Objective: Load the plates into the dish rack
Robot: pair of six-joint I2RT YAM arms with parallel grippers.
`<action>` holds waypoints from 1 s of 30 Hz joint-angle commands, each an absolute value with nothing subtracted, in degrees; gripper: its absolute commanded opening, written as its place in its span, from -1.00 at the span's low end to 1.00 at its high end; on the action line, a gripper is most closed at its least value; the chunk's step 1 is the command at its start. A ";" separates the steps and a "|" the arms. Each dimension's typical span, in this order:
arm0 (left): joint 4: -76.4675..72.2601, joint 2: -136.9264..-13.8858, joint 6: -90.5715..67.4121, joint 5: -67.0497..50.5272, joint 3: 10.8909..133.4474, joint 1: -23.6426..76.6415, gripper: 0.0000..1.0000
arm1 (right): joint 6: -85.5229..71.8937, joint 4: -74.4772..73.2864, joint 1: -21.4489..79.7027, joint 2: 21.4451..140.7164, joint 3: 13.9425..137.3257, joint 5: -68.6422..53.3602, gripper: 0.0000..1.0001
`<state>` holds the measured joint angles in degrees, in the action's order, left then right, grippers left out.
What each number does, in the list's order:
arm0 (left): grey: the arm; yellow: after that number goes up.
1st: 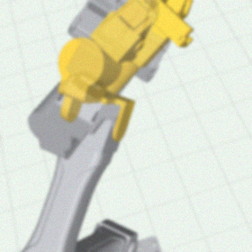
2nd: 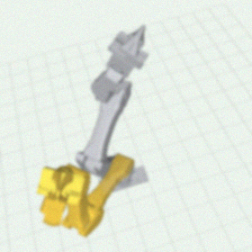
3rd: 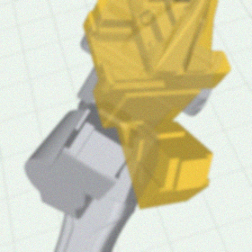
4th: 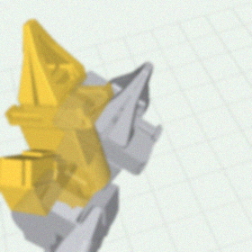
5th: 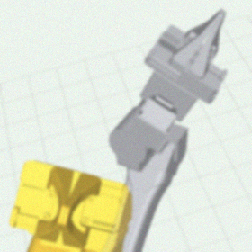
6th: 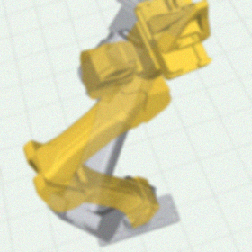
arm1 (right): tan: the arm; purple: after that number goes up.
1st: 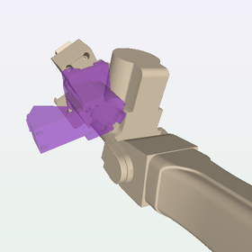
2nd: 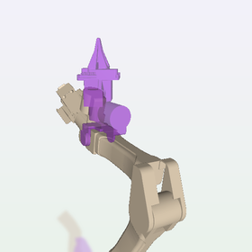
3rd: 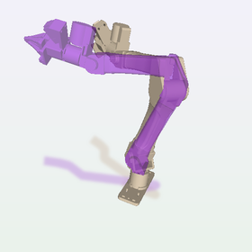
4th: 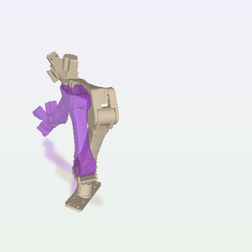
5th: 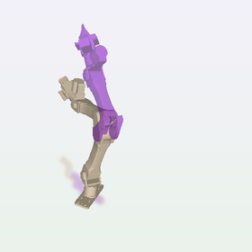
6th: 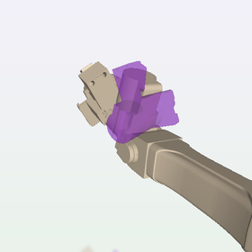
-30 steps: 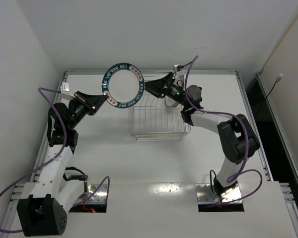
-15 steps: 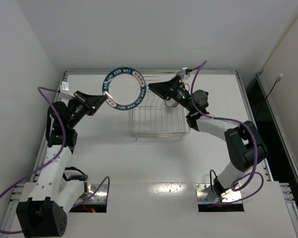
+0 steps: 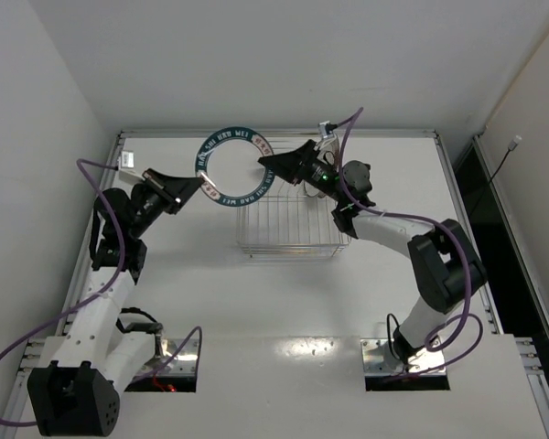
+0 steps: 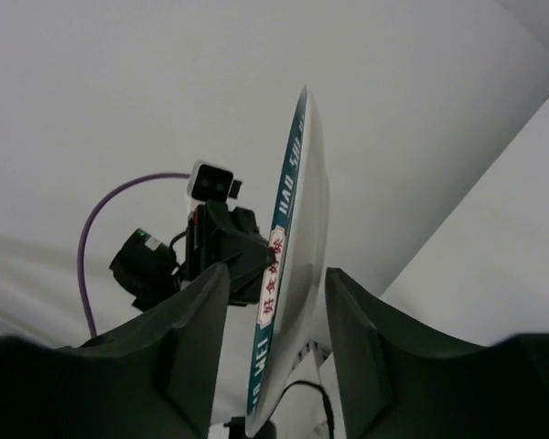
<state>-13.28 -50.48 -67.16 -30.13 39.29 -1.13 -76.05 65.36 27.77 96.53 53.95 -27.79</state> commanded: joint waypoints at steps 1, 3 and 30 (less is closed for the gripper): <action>-20.91 -51.50 -69.17 -31.81 37.89 0.26 -1.00 | -73.13 65.22 28.74 97.47 57.39 -29.36 -0.21; -21.53 -52.29 -68.65 -33.30 37.35 0.26 -1.00 | -72.60 62.94 28.13 97.47 57.39 -29.96 -0.62; 10.82 -48.96 -26.89 -0.18 38.94 -1.76 0.98 | -17.75 -10.46 26.54 100.80 90.61 35.14 -1.00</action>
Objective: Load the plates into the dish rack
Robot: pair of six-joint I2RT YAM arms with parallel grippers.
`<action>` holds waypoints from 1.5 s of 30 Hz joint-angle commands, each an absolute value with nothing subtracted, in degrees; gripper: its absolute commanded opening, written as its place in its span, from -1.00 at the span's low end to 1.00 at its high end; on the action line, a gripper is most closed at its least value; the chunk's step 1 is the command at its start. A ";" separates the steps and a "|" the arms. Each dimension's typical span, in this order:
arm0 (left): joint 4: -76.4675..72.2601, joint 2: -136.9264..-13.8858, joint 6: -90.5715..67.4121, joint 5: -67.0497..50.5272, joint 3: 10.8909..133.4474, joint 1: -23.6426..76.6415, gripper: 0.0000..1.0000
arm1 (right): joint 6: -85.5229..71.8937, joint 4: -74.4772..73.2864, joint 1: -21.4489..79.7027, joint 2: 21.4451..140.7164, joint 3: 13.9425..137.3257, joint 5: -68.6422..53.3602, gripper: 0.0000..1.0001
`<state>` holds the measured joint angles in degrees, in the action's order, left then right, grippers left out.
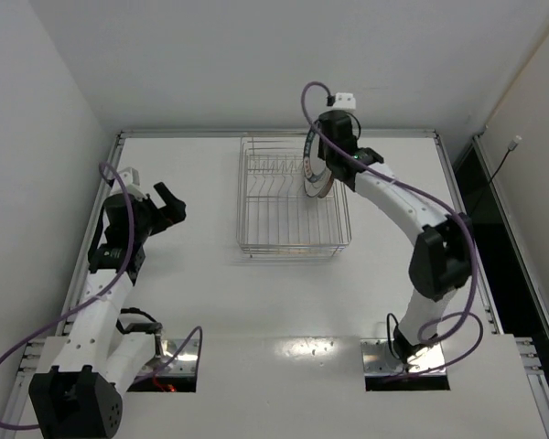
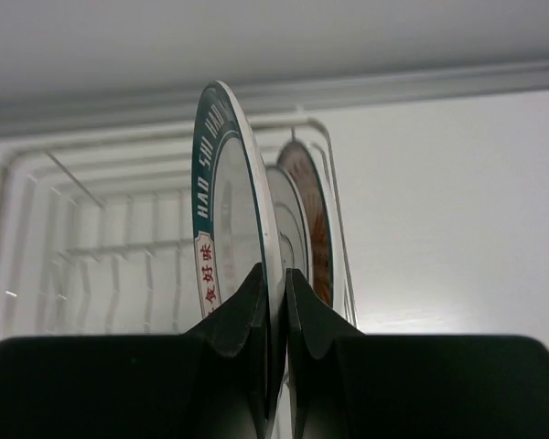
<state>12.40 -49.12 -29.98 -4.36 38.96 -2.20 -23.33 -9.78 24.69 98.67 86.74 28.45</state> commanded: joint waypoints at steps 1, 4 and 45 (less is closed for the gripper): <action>10.81 -50.43 -27.42 -0.70 38.94 -1.76 0.98 | -17.23 -10.98 27.07 103.25 91.40 35.16 -1.00; 10.81 -50.98 -27.42 -2.19 39.46 -1.76 0.98 | -16.09 -11.51 27.60 106.69 94.48 36.99 -1.00; 2.74 -48.87 -27.86 -1.94 33.93 1.84 0.98 | -22.41 -24.96 33.32 67.59 54.85 29.97 0.98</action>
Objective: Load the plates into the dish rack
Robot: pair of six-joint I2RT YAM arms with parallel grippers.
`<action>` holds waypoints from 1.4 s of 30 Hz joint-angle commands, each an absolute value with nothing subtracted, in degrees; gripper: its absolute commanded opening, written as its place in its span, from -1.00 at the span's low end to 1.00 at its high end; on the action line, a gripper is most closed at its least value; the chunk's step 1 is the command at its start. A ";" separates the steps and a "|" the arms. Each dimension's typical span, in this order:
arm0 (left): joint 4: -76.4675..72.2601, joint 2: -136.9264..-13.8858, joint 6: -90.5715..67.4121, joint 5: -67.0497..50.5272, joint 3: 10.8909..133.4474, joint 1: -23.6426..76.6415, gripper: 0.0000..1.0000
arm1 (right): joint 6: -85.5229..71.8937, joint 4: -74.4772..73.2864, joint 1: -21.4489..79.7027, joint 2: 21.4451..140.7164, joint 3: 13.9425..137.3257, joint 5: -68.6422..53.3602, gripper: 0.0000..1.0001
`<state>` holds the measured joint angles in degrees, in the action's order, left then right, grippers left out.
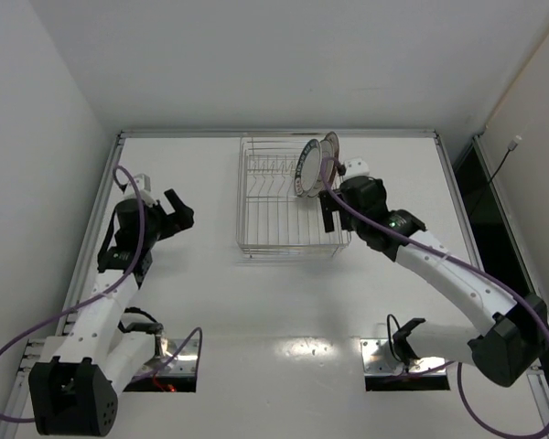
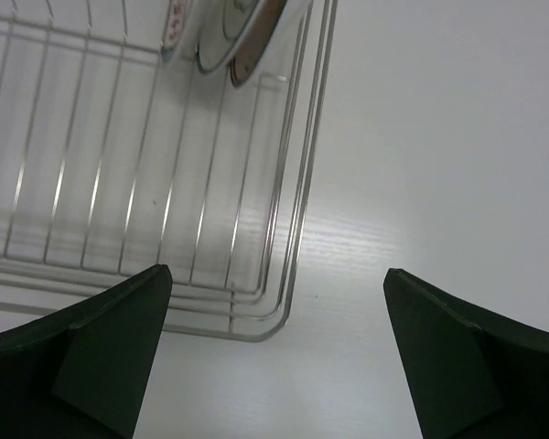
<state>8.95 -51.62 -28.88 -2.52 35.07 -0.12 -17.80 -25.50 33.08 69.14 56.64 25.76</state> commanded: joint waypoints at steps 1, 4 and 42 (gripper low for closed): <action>1.94 -48.08 -27.86 -1.41 33.32 1.85 0.98 | -20.76 -25.83 33.31 67.59 54.84 28.84 0.98; -1.74 -44.04 -26.11 -2.02 30.33 2.90 0.98 | -15.39 -29.26 32.61 67.06 54.32 26.36 0.98; 0.62 -35.24 -20.40 19.60 27.15 19.69 0.98 | 11.06 54.20 22.42 53.93 3.88 34.64 0.98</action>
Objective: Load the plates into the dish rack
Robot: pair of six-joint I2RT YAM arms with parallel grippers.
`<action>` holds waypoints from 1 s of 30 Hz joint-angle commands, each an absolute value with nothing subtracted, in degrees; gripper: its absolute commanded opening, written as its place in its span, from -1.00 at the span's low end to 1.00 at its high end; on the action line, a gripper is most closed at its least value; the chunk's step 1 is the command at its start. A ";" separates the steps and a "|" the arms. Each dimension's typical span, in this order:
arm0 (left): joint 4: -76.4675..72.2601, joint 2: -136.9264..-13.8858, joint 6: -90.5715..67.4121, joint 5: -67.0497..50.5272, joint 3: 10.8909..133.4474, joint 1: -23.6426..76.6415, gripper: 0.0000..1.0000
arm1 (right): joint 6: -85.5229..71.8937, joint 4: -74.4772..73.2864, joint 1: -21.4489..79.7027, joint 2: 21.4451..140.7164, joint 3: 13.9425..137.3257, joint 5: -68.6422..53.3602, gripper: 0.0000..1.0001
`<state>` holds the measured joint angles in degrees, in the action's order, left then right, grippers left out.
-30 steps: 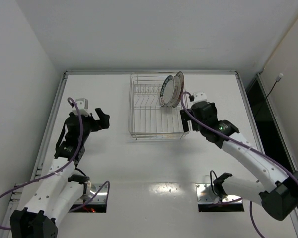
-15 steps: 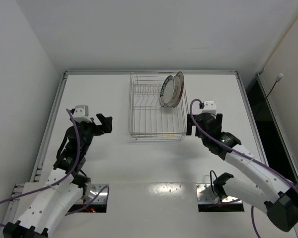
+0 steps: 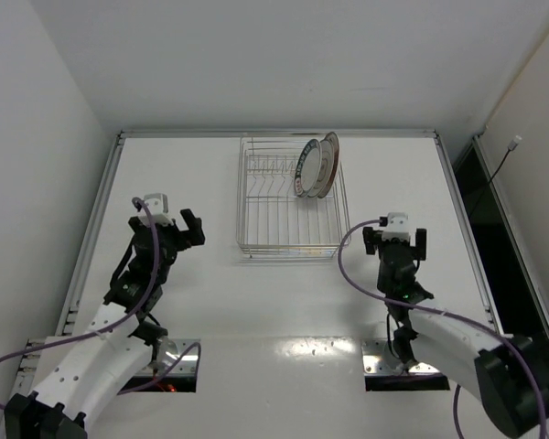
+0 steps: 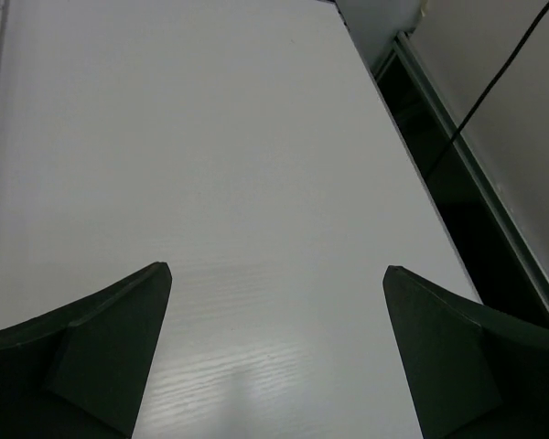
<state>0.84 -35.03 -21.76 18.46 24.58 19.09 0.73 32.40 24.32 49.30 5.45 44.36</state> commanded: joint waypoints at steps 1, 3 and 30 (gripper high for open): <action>0.62 -35.24 -20.39 19.60 27.16 19.69 0.98 | 12.12 62.49 20.76 57.53 3.87 36.89 0.98; 0.62 -34.37 -20.39 19.60 27.16 19.69 0.98 | 11.26 61.98 20.05 65.72 9.71 42.86 0.98; -0.26 -29.09 -19.78 18.46 26.10 20.21 0.98 | 0.62 59.60 4.66 72.16 10.46 15.47 0.98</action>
<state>1.72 -29.76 -20.34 18.44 24.58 19.53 2.50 58.06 5.26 72.38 8.60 16.56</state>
